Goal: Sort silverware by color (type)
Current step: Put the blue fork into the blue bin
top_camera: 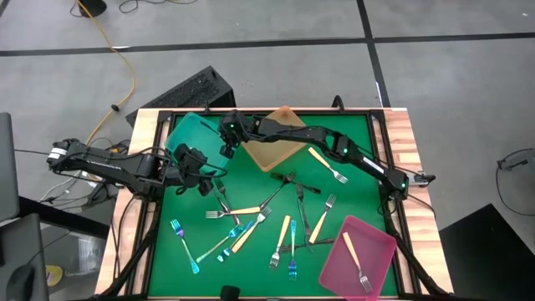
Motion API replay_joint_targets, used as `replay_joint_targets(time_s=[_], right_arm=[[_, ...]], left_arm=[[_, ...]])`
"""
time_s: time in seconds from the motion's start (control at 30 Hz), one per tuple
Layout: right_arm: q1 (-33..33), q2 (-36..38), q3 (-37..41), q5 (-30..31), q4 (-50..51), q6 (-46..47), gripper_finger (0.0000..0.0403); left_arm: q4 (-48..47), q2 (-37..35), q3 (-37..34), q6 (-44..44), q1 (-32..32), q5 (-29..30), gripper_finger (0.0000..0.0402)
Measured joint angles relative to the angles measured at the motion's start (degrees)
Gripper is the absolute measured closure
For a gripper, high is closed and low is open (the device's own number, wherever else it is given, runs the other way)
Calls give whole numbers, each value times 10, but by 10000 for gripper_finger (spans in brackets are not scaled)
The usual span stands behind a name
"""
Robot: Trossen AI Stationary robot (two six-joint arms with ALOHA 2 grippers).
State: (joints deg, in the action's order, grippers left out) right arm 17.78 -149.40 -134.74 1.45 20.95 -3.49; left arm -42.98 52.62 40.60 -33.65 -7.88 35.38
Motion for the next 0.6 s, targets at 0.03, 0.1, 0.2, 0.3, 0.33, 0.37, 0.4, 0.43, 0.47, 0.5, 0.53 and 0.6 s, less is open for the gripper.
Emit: replay_joint_targets(time_s=[0.03, 0.1, 0.2, 0.3, 0.33, 0.37, 0.4, 0.43, 0.47, 0.5, 0.53, 0.6], right_arm=[[0, 0, 0, 0, 0, 0, 364], [0, 0, 0, 0, 0, 0, 364], [0, 0, 0, 0, 0, 0, 364], [0, 0, 0, 0, 0, 0, 364], [0, 0, 0, 0, 0, 0, 364], [0, -2, 0, 0, -2, 0, 364], [0, -8, 0, 0, -12, 0, 364], [0, -10, 0, -1, -15, 0, 364], [0, -12, 1, 0, -11, 0, 364], [0, -15, 2, 0, -17, -4, 364], [-1, -15, 2, 0, -20, -8, 364], [-2, -16, 0, 0, -37, -11, 364]], left_arm=[[0, 0, 0, 0, 0, 0, 134], [0, 0, 0, 0, 0, 0, 134], [0, 0, 0, 0, 0, 0, 134], [0, 0, 0, 3, 0, 0, 134], [0, 0, 0, 3, 0, 0, 134], [0, 0, 0, 3, 0, 0, 134], [0, 0, 0, 3, 0, 0, 134], [0, 0, 0, 3, 0, 0, 134], [0, 0, 0, 3, 0, 0, 134], [0, 0, 0, 3, 0, 0, 134], [0, 0, 0, 3, 0, 0, 134], [0, 0, 0, 4, 0, 0, 134]])
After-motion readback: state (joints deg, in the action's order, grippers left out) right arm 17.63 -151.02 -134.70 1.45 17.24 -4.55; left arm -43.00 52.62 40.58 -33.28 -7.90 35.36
